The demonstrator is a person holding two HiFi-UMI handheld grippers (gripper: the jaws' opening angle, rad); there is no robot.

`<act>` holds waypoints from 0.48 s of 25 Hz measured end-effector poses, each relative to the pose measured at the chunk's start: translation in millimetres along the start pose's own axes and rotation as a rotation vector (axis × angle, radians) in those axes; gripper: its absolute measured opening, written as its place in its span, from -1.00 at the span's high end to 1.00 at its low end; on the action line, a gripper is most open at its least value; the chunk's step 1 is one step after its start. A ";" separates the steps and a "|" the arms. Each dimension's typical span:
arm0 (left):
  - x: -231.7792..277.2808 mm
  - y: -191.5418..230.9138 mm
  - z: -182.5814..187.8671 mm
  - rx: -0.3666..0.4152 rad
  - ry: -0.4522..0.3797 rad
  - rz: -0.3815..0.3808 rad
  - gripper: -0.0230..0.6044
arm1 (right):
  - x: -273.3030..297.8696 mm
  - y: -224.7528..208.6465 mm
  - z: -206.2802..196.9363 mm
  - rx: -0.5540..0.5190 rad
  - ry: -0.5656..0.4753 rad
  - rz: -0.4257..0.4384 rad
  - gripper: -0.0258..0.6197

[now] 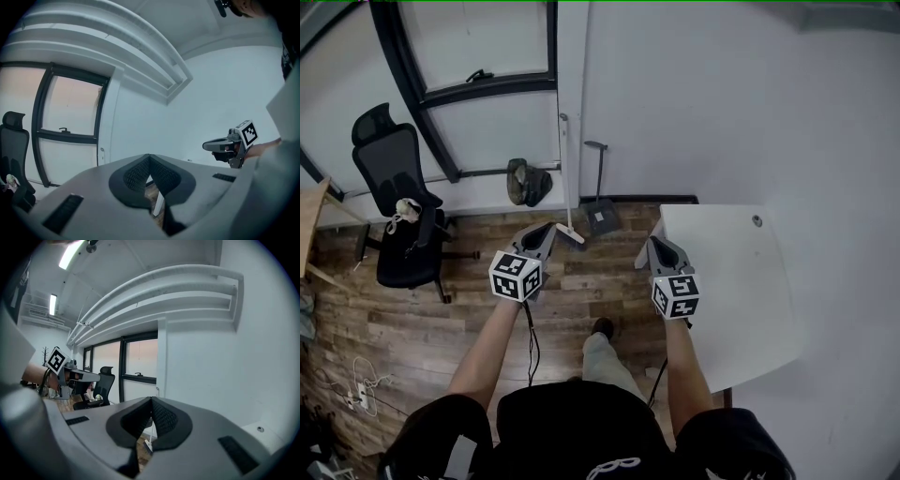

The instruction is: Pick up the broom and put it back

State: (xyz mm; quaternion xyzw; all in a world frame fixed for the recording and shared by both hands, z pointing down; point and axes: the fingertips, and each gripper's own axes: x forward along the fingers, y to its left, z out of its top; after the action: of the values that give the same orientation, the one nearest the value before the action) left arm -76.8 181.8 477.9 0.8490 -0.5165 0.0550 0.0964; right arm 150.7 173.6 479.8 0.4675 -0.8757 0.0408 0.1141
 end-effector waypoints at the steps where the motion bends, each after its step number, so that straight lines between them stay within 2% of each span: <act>1: 9.0 4.1 4.0 0.001 -0.003 0.004 0.87 | 9.4 -6.0 2.8 -0.001 -0.001 0.006 0.84; 12: 99.8 46.7 31.5 -0.011 0.001 0.046 0.87 | 98.3 -74.2 23.2 0.001 0.011 0.054 0.84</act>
State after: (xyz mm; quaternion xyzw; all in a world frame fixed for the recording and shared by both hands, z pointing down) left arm -72.5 67.5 471.4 0.8364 -0.5361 0.0545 0.1001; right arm 155.5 48.4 478.1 0.4436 -0.8873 0.0469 0.1173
